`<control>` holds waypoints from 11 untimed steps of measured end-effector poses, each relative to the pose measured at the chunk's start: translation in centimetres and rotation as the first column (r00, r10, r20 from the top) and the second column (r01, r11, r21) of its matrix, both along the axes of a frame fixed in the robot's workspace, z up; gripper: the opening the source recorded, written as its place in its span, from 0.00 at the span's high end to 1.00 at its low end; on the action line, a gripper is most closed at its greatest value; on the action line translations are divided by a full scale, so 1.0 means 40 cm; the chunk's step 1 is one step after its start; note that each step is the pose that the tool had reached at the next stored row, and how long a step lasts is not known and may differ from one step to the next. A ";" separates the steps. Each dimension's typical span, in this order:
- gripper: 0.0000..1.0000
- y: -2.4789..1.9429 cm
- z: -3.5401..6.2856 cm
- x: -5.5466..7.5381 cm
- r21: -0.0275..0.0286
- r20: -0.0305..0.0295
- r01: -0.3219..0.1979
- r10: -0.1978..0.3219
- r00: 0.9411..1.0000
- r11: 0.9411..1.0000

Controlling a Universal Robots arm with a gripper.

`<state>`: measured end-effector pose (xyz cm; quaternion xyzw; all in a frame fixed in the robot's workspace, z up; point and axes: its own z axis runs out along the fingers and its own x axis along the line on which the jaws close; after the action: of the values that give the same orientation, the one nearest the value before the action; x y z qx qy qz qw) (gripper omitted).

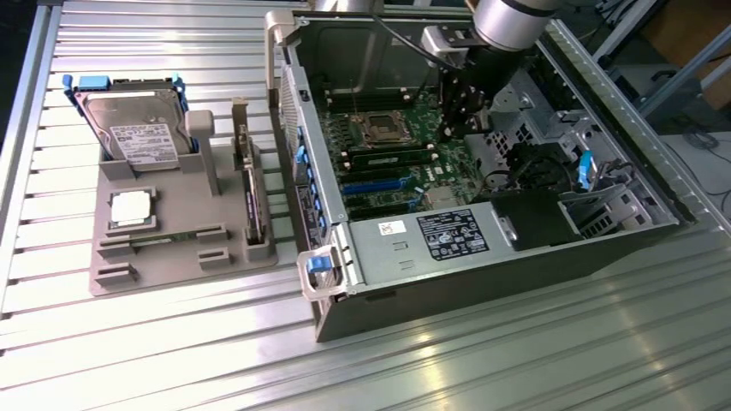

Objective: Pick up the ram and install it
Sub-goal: 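Press down the ram until it locks into place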

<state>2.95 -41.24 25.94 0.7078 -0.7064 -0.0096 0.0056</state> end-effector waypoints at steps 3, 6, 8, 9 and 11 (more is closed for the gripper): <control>0.89 0.001 -0.014 -0.008 0.000 0.000 0.000 0.000 1.000 1.000; 0.89 0.001 -0.041 -0.009 0.000 0.000 0.000 0.000 1.000 1.000; 0.89 0.001 -0.047 -0.010 0.000 0.000 0.000 0.000 1.000 1.000; 0.89 0.001 -0.050 -0.010 0.000 0.000 0.000 0.000 1.000 1.000; 0.89 0.001 -0.058 -0.010 0.000 0.000 0.000 0.000 1.000 1.000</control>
<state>2.54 -41.21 23.61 0.7078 -0.7064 -0.0095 0.0056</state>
